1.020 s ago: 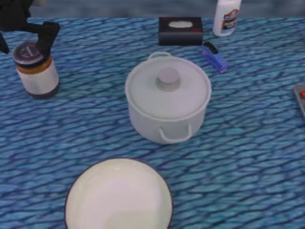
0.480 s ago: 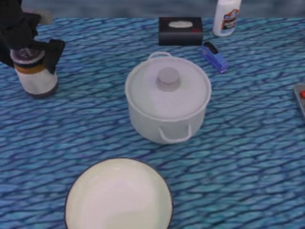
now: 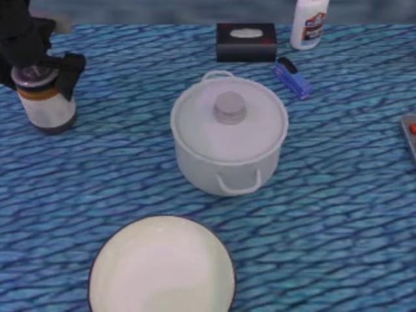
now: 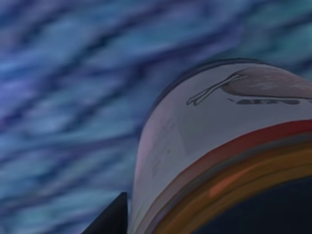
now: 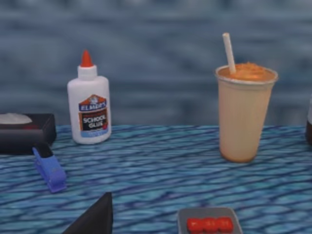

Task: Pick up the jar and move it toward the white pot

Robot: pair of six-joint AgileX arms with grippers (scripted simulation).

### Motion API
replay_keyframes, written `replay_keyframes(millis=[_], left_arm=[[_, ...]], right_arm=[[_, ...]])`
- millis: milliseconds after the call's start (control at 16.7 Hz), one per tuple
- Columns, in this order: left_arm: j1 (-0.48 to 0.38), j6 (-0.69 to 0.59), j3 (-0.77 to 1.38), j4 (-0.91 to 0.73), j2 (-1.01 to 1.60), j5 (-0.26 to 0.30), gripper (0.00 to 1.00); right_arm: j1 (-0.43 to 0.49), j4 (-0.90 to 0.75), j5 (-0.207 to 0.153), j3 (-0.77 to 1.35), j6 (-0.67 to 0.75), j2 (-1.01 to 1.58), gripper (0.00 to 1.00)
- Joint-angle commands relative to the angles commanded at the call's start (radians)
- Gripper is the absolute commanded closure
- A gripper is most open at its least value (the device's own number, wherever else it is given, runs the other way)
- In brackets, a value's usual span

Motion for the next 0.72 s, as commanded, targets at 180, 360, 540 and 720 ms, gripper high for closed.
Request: replay_keyframes(millis=[180, 360, 540, 720], left_arm=[[0.000, 0.000, 0.000, 0.000, 0.000, 0.000, 0.68], [0.000, 0.000, 0.000, 0.000, 0.000, 0.000, 0.90], [0.000, 0.000, 0.000, 0.000, 0.000, 0.000, 1.00], [0.000, 0.000, 0.000, 0.000, 0.000, 0.000, 1.00]], right_arm=[[0.000, 0.000, 0.000, 0.000, 0.000, 0.000, 0.00], [0.000, 0.000, 0.000, 0.000, 0.000, 0.000, 0.00], [0.000, 0.000, 0.000, 0.000, 0.000, 0.000, 0.00], [0.000, 0.000, 0.000, 0.000, 0.000, 0.000, 0.00]])
